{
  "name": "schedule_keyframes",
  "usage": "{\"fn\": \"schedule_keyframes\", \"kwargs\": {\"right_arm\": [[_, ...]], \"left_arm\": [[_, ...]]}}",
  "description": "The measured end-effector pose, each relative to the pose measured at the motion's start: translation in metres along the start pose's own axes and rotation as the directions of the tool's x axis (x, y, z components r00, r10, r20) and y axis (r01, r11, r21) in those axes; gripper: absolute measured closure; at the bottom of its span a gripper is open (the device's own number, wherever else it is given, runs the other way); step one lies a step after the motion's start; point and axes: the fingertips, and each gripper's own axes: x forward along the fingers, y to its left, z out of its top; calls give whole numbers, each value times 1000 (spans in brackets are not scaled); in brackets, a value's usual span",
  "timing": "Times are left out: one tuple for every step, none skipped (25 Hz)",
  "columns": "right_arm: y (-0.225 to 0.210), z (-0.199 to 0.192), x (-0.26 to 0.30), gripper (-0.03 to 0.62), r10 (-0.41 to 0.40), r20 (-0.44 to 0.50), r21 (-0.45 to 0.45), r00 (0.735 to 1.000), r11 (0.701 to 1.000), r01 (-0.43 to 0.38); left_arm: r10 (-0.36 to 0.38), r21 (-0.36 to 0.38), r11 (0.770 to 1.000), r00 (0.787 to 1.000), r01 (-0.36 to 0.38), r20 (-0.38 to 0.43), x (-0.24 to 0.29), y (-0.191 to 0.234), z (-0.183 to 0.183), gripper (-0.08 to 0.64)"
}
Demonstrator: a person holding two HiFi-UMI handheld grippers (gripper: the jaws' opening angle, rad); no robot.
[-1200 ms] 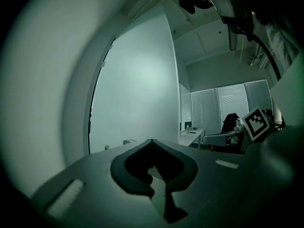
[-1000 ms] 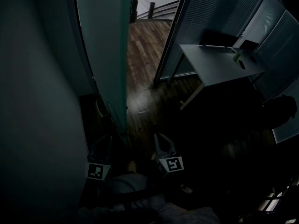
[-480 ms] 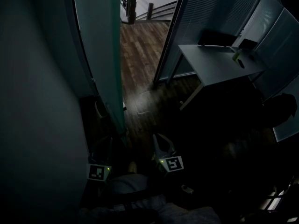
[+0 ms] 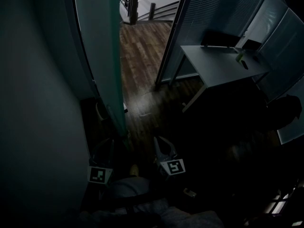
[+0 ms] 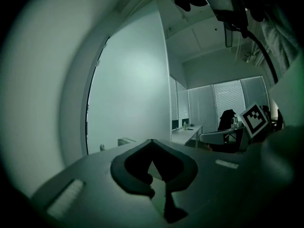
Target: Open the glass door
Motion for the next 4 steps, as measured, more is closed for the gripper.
{"fn": "schedule_keyframes", "kwargs": {"right_arm": [[0,0,0,589,1,0,-1,1000,1000,-1],[-1,0,0,589,2,0,-2,1000,1000,-2],[-1,0,1,589,4,0,-3,1000,1000,-4],[-2,0,1,589,5,1,-4,1000,1000,-5]], "left_arm": [[-1,-2,1000,1000,1,1,1,-1,1,557],[-2,-4,1000,1000,2,2,1,-1,3,557],[-3,-5,1000,1000,3,4,2,-2,4,557],[-3,-6,1000,1000,3,6,2,-2,6,557]]}}
